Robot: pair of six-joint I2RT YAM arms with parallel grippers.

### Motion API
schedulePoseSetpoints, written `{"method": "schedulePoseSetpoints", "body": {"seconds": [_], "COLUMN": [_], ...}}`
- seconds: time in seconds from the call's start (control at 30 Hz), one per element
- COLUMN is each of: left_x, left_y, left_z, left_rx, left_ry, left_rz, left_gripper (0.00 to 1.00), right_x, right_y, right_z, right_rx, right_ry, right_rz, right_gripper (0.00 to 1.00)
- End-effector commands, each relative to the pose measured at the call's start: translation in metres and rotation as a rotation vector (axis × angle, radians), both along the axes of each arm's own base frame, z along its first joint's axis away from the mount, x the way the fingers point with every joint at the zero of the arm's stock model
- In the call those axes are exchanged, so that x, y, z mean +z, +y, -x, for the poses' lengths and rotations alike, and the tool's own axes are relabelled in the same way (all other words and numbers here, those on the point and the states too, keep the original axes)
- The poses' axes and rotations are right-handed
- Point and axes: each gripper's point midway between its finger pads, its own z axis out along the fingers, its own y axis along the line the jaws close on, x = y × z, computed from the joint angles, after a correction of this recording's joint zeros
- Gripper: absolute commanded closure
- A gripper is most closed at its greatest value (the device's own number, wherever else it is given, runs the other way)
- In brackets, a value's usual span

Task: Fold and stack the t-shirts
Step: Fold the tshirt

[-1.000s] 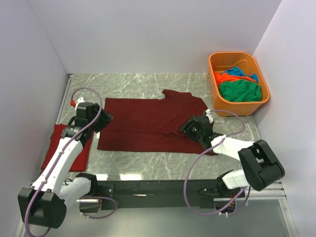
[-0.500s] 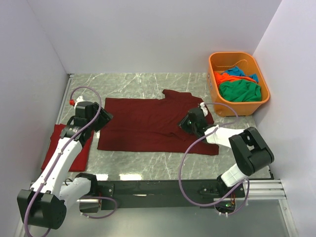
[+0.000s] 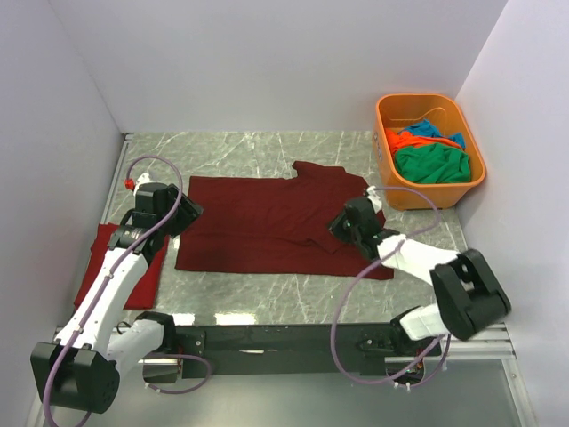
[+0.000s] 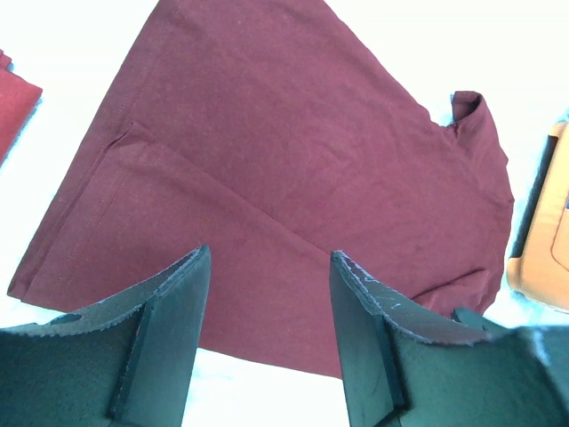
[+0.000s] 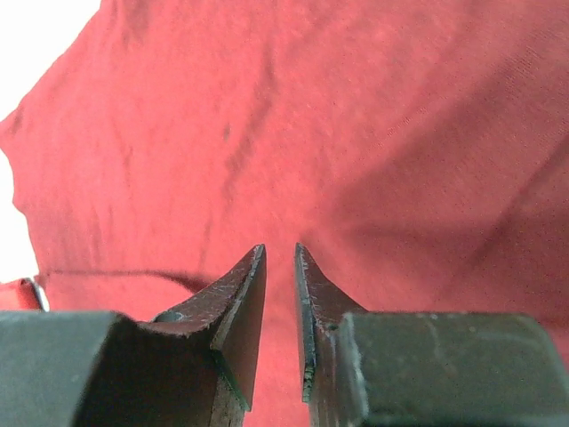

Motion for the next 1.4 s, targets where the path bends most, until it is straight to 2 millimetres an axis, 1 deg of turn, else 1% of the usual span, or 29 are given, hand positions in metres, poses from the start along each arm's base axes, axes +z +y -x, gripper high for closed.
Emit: {"method": "schedulePoseSetpoints", "body": {"seconds": [0.0,0.07,0.1,0.2,0.33,0.5,0.67,0.97,1.2,1.3,1.37], "left_x": [0.017,0.015,0.014,0.014,0.016,0.017,0.015,0.016,0.016,0.019,0.02], "left_y": [-0.003,-0.004,-0.004,-0.004,-0.003,-0.002,-0.003,-0.002,-0.002,-0.002,-0.001], "left_z": [-0.004,-0.004,-0.003,-0.002,-0.001,0.0,0.0,0.001,0.003,0.003,0.002], "left_rx": [-0.021,-0.02,-0.02,-0.02,-0.017,-0.016,-0.017,-0.016,-0.015,-0.013,-0.013], "left_ry": [-0.053,-0.054,-0.052,-0.052,-0.055,-0.06,-0.054,-0.06,-0.062,-0.068,-0.068], "left_rz": [0.004,0.008,0.011,0.011,0.004,0.002,0.01,0.01,0.009,0.009,0.007], "left_gripper": [0.39,0.39,0.39,0.39,0.39,0.39,0.39,0.39,0.39,0.39,0.39], "right_x": [0.0,-0.004,-0.009,-0.016,-0.019,-0.025,-0.03,-0.036,-0.03,-0.026,-0.023], "right_y": [-0.016,-0.02,-0.021,-0.017,-0.011,-0.015,-0.014,-0.005,-0.005,-0.007,-0.008], "right_z": [0.016,0.022,0.029,0.038,0.047,0.057,0.065,0.066,0.054,0.048,0.042], "right_rx": [-0.039,-0.038,-0.028,0.004,0.032,0.023,0.028,0.048,0.031,0.021,0.017], "right_ry": [0.004,0.013,0.024,0.045,0.057,0.072,0.084,0.102,0.08,0.067,0.058], "right_rz": [0.017,0.018,0.012,-0.013,-0.051,-0.049,-0.054,-0.065,-0.05,-0.026,-0.005], "right_gripper": [0.73,0.73,0.73,0.73,0.72,0.72,0.71,0.71,0.72,0.77,0.86]}}
